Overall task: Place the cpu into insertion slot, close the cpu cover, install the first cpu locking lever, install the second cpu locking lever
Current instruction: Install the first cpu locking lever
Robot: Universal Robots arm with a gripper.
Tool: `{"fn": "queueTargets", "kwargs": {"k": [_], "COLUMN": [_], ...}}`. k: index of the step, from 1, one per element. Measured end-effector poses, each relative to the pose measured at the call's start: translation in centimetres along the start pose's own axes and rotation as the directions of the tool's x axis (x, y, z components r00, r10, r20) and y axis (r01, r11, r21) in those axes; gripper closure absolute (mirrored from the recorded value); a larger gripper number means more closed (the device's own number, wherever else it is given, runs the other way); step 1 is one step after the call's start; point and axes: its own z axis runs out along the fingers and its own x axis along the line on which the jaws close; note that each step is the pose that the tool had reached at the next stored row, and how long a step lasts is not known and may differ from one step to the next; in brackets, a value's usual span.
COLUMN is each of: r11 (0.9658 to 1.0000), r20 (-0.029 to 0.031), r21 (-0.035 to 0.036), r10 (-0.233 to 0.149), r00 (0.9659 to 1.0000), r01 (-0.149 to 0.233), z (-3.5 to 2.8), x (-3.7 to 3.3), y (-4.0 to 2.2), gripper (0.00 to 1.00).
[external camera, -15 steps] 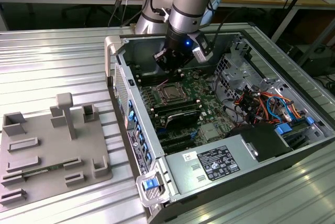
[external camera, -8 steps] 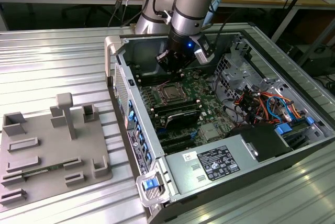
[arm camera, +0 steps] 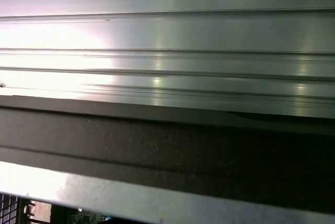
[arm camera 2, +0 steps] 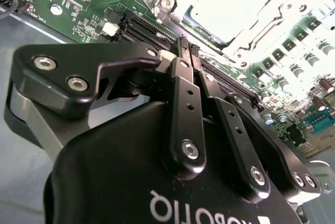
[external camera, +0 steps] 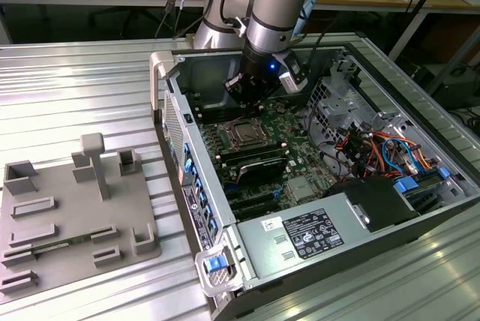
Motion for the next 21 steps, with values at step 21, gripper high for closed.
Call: {"fn": "queueTargets", "kwargs": {"k": [21], "r11": [1.0000], "r20": [-0.0002], "r21": [0.0010], "r10": [-0.006], "r00": [1.0000], "r01": [0.006], "z": [0.26], "x": [-0.16], "y": [-0.02], "gripper": [0.85]}}
